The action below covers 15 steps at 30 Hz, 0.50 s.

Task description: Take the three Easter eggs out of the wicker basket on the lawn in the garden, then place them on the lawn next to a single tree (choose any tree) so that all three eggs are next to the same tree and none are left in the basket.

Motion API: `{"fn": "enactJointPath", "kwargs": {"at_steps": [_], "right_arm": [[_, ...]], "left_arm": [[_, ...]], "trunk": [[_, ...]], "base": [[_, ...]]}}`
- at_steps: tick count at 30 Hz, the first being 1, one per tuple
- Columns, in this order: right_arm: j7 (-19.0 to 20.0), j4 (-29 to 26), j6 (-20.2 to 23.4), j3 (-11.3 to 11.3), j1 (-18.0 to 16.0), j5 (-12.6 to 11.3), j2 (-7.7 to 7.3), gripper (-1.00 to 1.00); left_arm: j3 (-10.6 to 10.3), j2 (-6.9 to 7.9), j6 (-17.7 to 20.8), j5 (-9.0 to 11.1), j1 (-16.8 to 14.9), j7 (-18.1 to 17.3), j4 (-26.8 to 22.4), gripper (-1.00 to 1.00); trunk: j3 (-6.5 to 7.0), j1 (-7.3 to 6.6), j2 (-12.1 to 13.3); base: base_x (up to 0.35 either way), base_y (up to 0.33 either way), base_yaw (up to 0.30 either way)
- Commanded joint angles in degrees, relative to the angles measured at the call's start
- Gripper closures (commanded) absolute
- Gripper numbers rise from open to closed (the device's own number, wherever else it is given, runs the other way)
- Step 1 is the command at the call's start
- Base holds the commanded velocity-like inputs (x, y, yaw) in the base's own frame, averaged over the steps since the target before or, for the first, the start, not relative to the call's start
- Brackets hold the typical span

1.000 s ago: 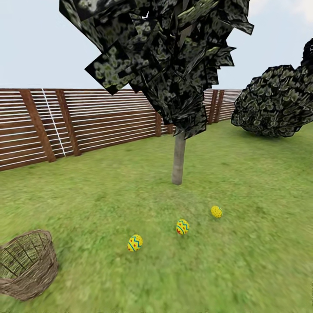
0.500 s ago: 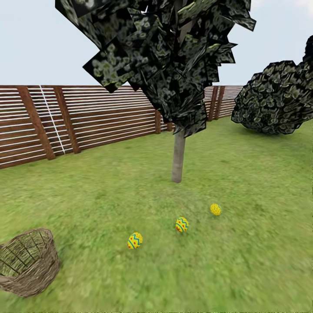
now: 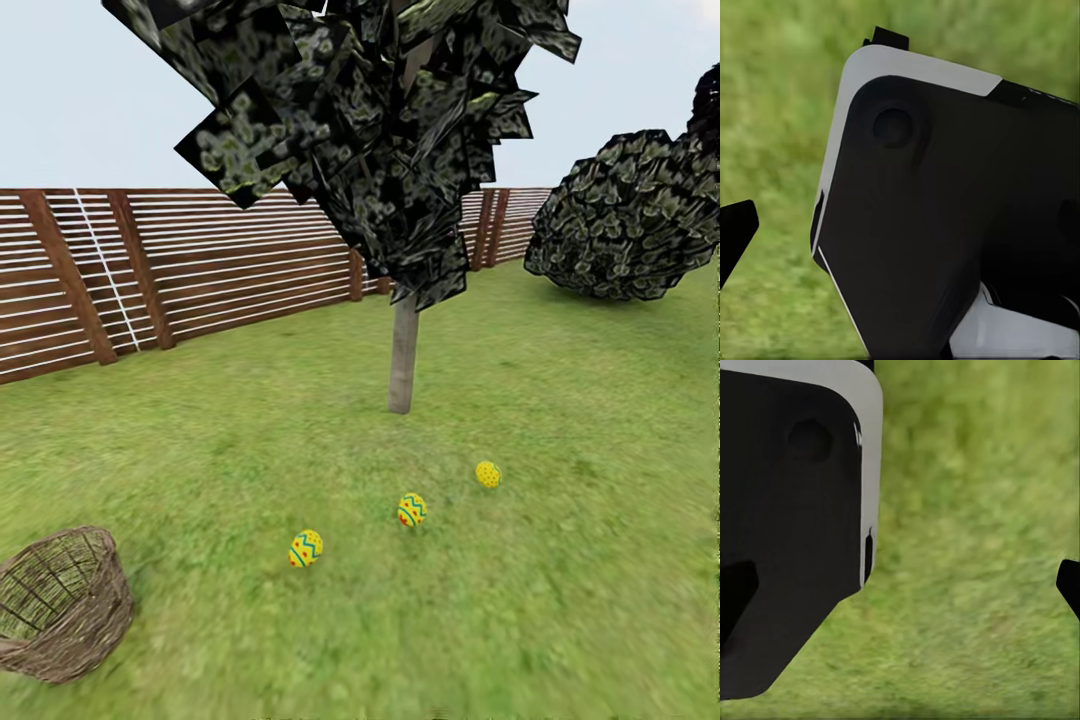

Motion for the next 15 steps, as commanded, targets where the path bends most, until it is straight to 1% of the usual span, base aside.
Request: {"fn": "enactJointPath", "kwargs": {"at_steps": [1, 15], "right_arm": [[0.27, 0.1, 0.02, 0.49, -0.06, -0.57, 0.01, -1.0], [0.18, 0.01, -0.25, 0.48, -0.06, -0.65, 0.01, -1.0]], "left_arm": [[0.12, -0.02, 0.16, 0.45, -0.06, -0.19, 0.07, -1.0], [0.03, -0.62, 0.16, 0.42, -0.06, -0.19, 0.04, -1.0]], "trunk": [[0.03, -0.22, 0.37], [1.22, -3.3, 5.99]], "base": [[0.0, 0.0, -0.077], [0.0, 0.0, -0.077]]}}
